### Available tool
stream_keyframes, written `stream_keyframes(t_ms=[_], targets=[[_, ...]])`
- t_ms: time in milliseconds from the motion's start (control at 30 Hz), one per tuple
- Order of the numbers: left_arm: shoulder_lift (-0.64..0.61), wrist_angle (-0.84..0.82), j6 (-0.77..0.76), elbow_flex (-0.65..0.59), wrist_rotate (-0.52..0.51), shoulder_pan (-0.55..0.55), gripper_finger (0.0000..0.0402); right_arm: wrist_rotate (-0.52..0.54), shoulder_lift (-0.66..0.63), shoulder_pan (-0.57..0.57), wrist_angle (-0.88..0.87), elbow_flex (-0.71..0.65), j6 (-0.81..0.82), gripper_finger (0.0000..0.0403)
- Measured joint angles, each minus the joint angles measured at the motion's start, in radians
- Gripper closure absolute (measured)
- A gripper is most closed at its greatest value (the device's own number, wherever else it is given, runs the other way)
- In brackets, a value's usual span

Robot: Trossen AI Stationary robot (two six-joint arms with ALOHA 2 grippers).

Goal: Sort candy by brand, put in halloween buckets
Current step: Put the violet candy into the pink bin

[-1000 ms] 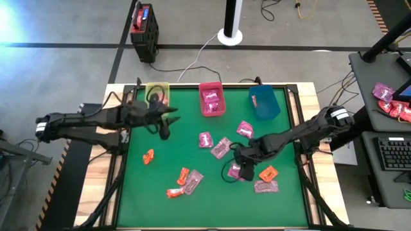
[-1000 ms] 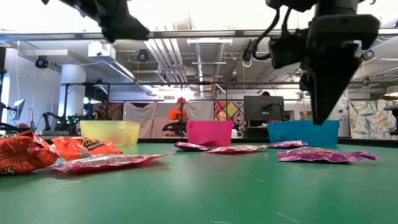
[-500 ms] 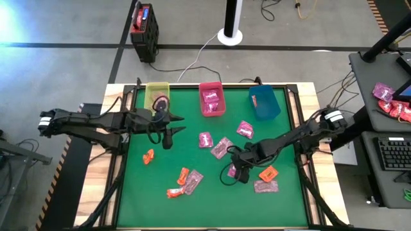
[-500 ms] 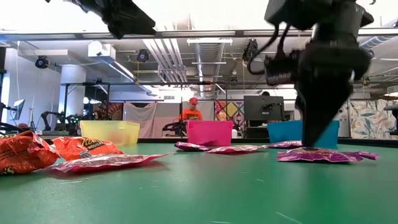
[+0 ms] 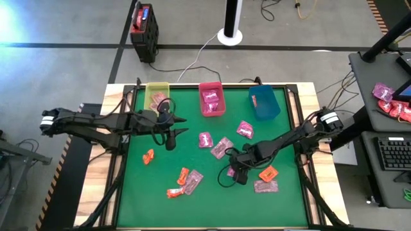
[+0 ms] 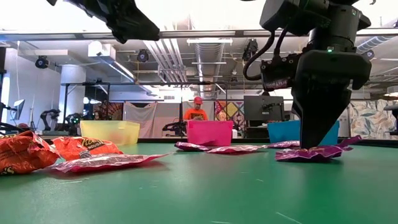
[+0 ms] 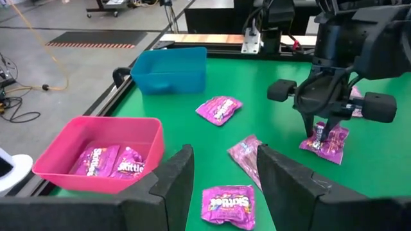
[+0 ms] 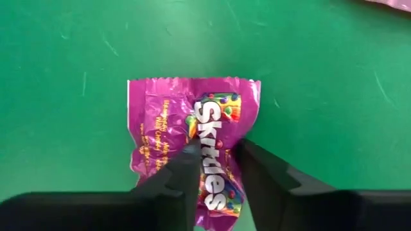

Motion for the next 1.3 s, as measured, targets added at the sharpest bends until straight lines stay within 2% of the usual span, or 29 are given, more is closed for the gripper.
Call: stream_keyframes(t_ms=[200, 267, 600, 833, 1033, 1300], targets=[[0.010, 0.002, 0.000, 0.000, -0.029, 0.000, 0.0247, 0.002, -0.005, 0.000, 0.017, -0.002, -0.026, 0.0379], [0.010, 0.001, 0.000, 0.000, -0.029, 0.000, 0.0247, 0.001, -0.012, 0.000, 0.020, -0.002, -0.035, 0.0386], [0.010, 0.001, 0.000, 0.000, -0.029, 0.000, 0.0247, 0.005, -0.132, -0.031, 0.019, -0.005, -0.076, 0.0395], [0.010, 0.003, 0.000, 0.000, -0.029, 0.000, 0.0247, 0.031, -0.199, -0.068, 0.066, -0.004, -0.160, 0.0395], [0.010, 0.009, 0.000, 0.000, -0.030, 0.000, 0.0247, 0.055, -0.216, -0.136, 0.195, -0.002, -0.269, 0.0394], [0.010, 0.008, 0.000, 0.000, -0.030, 0.000, 0.0247, 0.059, -0.214, -0.308, 0.443, -0.002, -0.466, 0.0394]])
